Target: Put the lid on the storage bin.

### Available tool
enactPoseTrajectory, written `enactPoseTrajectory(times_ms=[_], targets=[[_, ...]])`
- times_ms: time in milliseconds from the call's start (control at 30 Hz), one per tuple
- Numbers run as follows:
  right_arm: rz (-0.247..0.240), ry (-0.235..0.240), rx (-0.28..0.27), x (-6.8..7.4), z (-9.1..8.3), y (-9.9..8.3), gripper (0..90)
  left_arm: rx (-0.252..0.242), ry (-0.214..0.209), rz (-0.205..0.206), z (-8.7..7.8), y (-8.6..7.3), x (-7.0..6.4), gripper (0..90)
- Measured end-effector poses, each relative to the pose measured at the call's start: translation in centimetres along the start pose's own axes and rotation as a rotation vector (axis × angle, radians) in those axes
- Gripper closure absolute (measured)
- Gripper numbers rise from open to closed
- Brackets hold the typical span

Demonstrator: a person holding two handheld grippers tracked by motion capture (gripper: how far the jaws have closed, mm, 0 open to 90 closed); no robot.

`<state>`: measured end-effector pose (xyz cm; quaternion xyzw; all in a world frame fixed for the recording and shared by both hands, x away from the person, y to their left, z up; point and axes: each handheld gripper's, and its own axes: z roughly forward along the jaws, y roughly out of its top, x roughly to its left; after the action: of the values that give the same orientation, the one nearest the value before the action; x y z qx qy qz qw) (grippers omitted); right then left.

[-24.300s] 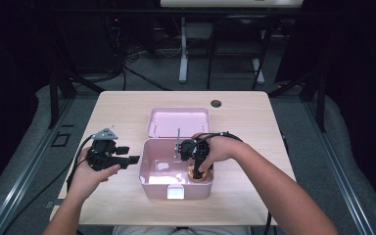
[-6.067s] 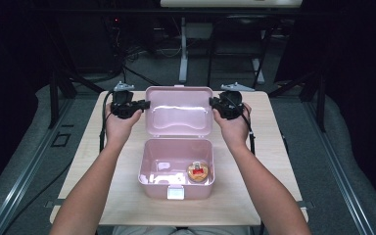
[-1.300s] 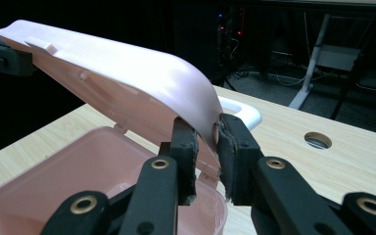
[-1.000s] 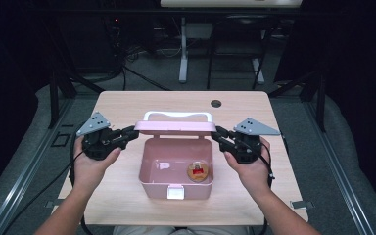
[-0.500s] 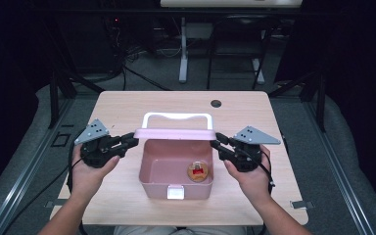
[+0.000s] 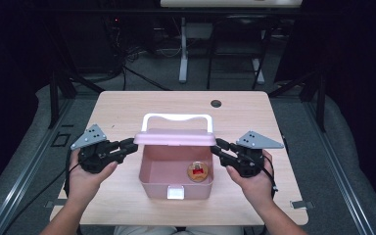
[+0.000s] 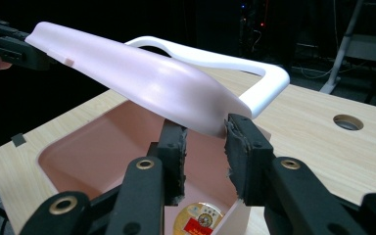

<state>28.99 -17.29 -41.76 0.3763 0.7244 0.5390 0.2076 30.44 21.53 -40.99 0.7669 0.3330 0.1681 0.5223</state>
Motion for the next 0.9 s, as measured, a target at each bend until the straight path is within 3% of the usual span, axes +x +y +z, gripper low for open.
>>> enactPoseTrajectory(times_ms=[900], targets=[[0.018,0.032,0.034,0.4,-0.7,-2.0,68.0,0.025,-0.017,0.016,-0.6,-1.4,-0.8,72.7]])
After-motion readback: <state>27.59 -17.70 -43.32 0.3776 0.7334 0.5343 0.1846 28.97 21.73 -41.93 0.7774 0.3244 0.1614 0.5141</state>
